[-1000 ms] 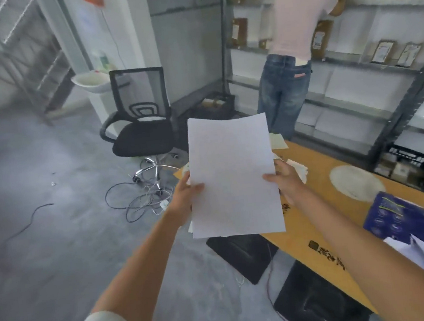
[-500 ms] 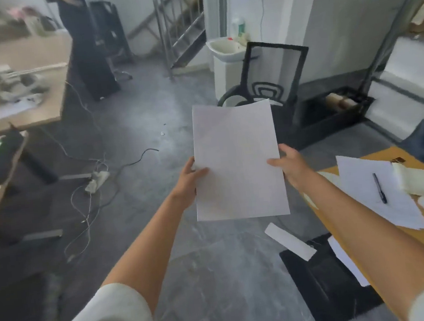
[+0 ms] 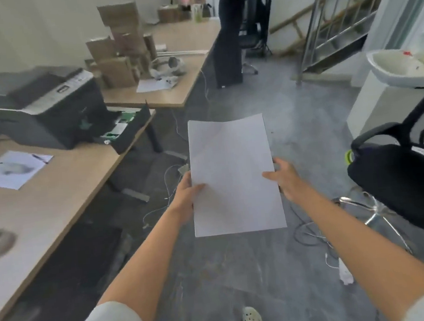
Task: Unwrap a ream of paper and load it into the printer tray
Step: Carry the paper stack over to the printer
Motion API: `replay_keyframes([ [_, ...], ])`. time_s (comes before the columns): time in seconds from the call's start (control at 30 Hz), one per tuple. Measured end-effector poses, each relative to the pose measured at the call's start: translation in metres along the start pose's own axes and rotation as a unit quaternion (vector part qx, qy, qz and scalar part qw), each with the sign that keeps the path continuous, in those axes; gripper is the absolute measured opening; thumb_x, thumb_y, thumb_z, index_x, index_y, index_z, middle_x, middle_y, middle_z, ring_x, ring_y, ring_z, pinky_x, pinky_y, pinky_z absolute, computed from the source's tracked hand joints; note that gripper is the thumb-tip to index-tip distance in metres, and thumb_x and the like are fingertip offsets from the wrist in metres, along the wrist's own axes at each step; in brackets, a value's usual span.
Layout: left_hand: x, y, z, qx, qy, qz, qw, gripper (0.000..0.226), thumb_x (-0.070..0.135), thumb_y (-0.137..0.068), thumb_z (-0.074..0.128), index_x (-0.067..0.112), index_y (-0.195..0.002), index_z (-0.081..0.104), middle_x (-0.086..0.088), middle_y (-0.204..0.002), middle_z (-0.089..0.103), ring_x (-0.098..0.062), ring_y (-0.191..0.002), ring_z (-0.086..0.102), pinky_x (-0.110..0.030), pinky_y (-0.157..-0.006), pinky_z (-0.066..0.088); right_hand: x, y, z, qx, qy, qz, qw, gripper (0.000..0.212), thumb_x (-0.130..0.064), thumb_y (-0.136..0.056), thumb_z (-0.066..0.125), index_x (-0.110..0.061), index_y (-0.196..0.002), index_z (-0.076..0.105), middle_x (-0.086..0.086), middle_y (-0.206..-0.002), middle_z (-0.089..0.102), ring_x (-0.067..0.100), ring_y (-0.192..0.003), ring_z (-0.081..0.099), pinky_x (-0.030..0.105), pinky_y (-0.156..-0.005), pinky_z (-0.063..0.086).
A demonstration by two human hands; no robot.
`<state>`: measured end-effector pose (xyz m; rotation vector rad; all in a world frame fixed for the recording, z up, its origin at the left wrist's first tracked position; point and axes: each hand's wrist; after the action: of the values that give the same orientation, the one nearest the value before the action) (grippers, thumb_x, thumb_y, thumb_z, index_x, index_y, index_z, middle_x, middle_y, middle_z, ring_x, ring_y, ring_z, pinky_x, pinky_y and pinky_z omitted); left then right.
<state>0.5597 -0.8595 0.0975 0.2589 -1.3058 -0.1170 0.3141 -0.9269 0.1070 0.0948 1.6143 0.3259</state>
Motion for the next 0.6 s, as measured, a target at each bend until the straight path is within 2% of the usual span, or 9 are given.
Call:
replay_keyframes([
  [0.07,0.014,-0.024,-0.014,0.033,0.014,0.011,0.999,0.039,0.007,-0.074,0.059,0.022,-0.110,0.051,-0.003,-0.108,0.063,-0.024,-0.091,0.064,-0.042,-0.080,0.055,-0.015,-0.042,0.018,-0.039,0.008,-0.006,0.999,0.040,0.010,-0.084,0.055,0.001,-0.123,0.050,0.019,-0.113,0.061,0.021,-0.079,0.063,0.023,-0.059,0.056],
  [0.17,0.031,-0.053,-0.039,0.093,0.021,0.016,0.995,0.031,0.003,-0.082,0.058,0.025,-0.103,0.052,-0.002,-0.107,0.063,-0.024,-0.092,0.064,-0.046,-0.085,0.054,-0.032,-0.097,0.051,-0.082,0.022,-0.005,0.996,0.039,0.009,-0.084,0.056,0.003,-0.122,0.051,0.025,-0.122,0.059,0.031,-0.091,0.062,0.033,-0.073,0.056],
  [0.23,0.042,-0.069,-0.059,0.134,0.035,0.013,0.990,0.030,0.001,-0.086,0.054,0.025,-0.105,0.051,-0.004,-0.108,0.062,-0.026,-0.095,0.063,-0.047,-0.085,0.053,-0.043,-0.128,0.077,-0.110,0.024,0.002,0.994,0.040,0.010,-0.083,0.056,0.004,-0.122,0.051,0.027,-0.125,0.057,0.032,-0.098,0.059,0.039,-0.081,0.052],
  [0.33,0.055,-0.092,-0.095,0.191,0.047,0.006,0.980,0.036,0.002,-0.088,0.052,0.024,-0.115,0.047,-0.005,-0.115,0.059,-0.028,-0.101,0.061,-0.043,-0.077,0.054,-0.059,-0.170,0.121,-0.162,0.038,0.010,0.986,0.034,0.009,-0.083,0.056,-0.004,-0.115,0.052,0.026,-0.122,0.058,0.033,-0.095,0.060,0.043,-0.082,0.052],
  [0.4,0.063,-0.107,-0.122,0.220,0.057,0.011,0.974,0.039,0.001,-0.087,0.052,0.024,-0.118,0.046,-0.007,-0.120,0.058,-0.030,-0.104,0.061,-0.045,-0.080,0.054,-0.068,-0.198,0.155,-0.193,0.047,0.011,0.980,0.034,0.009,-0.083,0.056,-0.007,-0.113,0.052,0.026,-0.123,0.059,0.033,-0.095,0.061,0.046,-0.084,0.052],
  [0.53,0.078,-0.142,-0.183,0.264,0.075,0.025,0.961,0.041,0.000,-0.087,0.053,0.021,-0.122,0.047,-0.010,-0.123,0.058,-0.034,-0.107,0.060,-0.047,-0.088,0.052,-0.082,-0.257,0.227,-0.234,0.057,0.009,0.970,0.034,0.012,-0.083,0.053,-0.003,-0.114,0.052,0.024,-0.123,0.059,0.030,-0.093,0.060,0.036,-0.080,0.052],
  [0.6,0.088,-0.160,-0.213,0.280,0.086,0.029,0.956,0.041,0.001,-0.087,0.053,0.022,-0.121,0.048,-0.008,-0.121,0.060,-0.032,-0.106,0.060,-0.046,-0.089,0.051,-0.090,-0.285,0.265,-0.259,0.066,0.006,0.964,0.034,0.010,-0.084,0.054,-0.004,-0.114,0.052,0.023,-0.122,0.059,0.031,-0.095,0.060,0.037,-0.079,0.052],
])
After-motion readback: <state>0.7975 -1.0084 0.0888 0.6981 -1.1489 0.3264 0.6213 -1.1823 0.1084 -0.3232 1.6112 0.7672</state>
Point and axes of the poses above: each hand's wrist, its own y-axis away from the middle knuckle, its own z-axis out of the palm, x = y × z
